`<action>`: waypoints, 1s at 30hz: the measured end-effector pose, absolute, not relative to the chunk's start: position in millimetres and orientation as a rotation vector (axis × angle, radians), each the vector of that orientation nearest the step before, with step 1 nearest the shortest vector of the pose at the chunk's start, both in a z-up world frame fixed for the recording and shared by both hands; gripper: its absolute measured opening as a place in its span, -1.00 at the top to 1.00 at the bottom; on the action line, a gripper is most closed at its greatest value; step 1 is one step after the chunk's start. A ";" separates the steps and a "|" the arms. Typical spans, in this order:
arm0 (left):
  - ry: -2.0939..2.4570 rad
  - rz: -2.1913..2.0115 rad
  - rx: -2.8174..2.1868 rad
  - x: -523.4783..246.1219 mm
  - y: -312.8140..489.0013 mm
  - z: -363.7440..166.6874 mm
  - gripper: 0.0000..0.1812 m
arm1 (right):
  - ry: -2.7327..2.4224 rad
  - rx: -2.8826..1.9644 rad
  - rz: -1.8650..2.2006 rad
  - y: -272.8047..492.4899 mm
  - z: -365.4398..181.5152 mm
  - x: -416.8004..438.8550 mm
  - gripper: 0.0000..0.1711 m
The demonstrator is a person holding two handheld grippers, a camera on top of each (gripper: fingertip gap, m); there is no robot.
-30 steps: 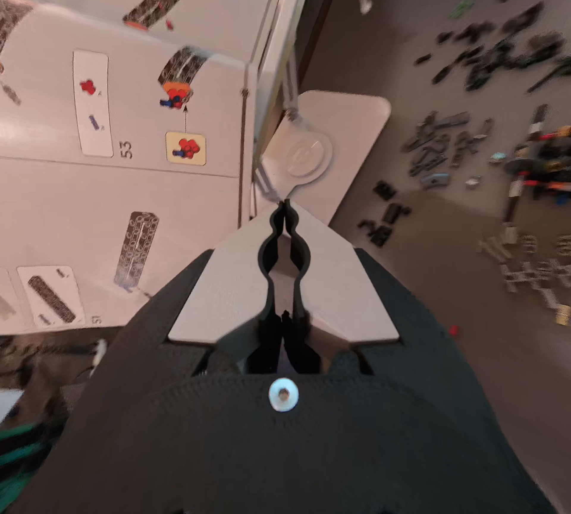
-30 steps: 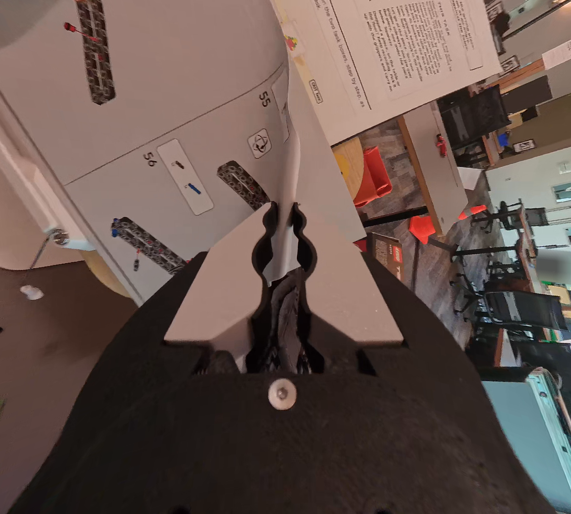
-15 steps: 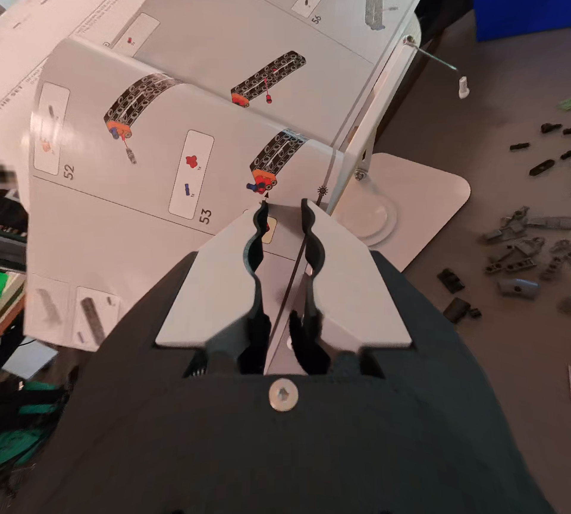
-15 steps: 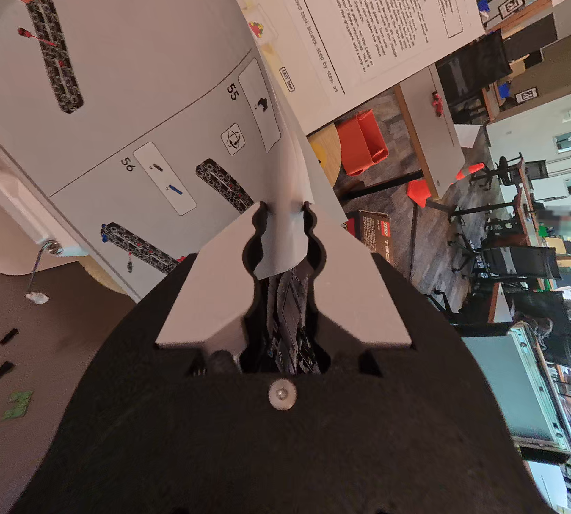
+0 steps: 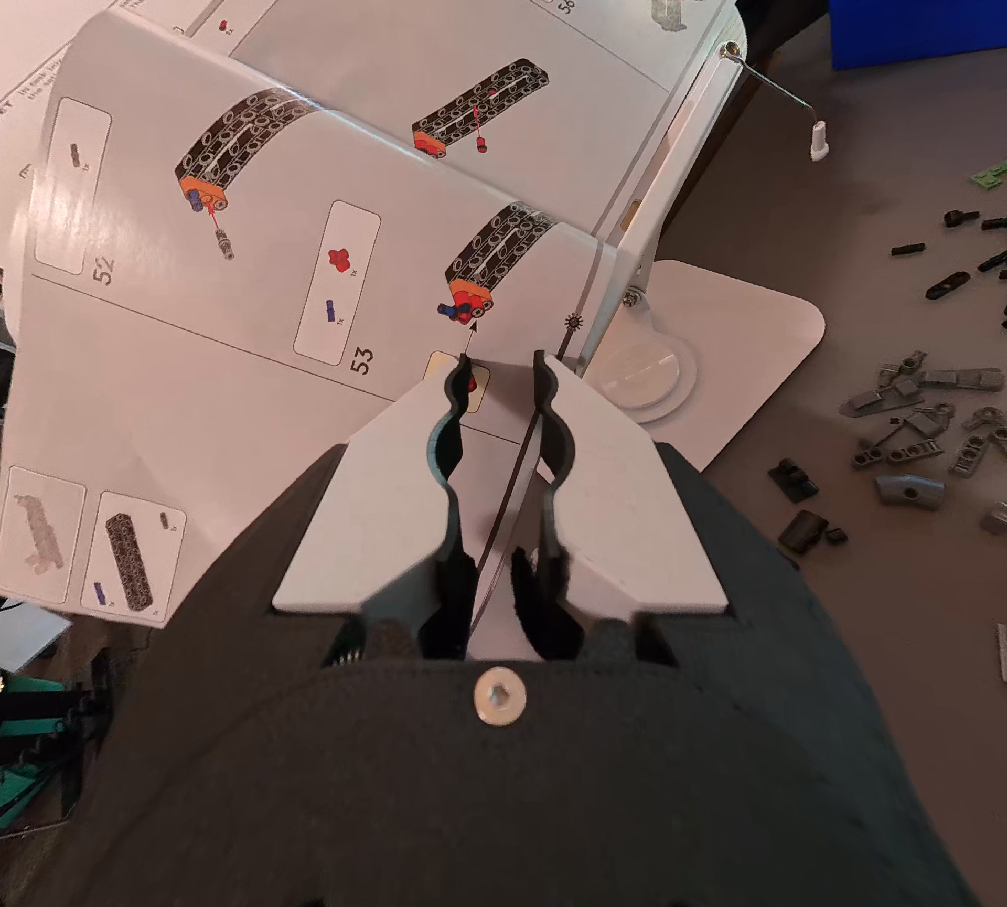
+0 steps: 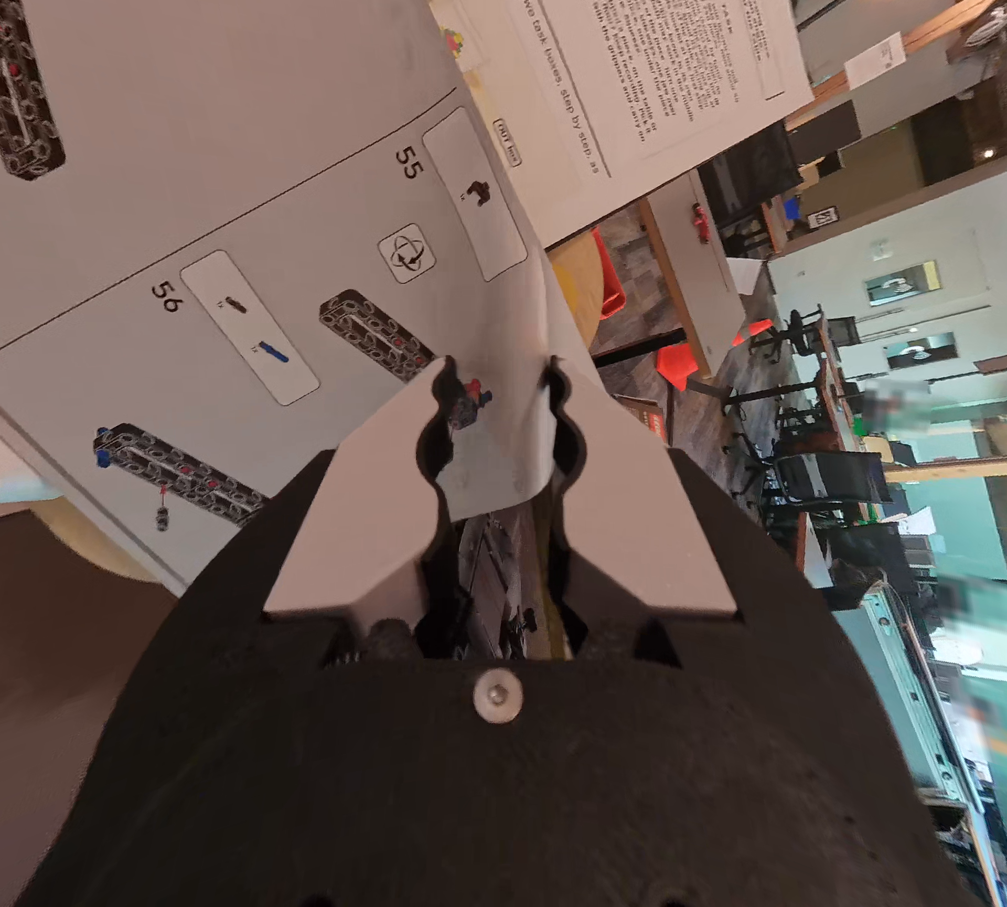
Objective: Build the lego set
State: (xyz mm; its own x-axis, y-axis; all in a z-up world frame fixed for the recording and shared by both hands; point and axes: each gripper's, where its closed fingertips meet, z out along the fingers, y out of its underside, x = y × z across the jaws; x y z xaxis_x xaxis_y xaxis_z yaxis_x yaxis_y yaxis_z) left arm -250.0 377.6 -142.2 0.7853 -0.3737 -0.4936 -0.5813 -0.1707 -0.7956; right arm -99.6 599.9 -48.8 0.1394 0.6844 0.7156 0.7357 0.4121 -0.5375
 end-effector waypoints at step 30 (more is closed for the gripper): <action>0.717 -0.366 -1.588 -175.6 339.5 -81.2 0.12 | -1.685 -1.347 0.886 400.0 14.7 -214.1 1.00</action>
State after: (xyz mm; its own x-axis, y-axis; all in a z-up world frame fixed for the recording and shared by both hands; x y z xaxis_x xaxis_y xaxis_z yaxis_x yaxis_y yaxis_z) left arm -175.6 339.5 -81.2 0.7533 -0.6347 -0.1724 -0.2330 -0.0123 -0.9724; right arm -214.1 400.0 14.7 -0.1261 0.9803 0.1523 0.4302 0.1924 -0.8820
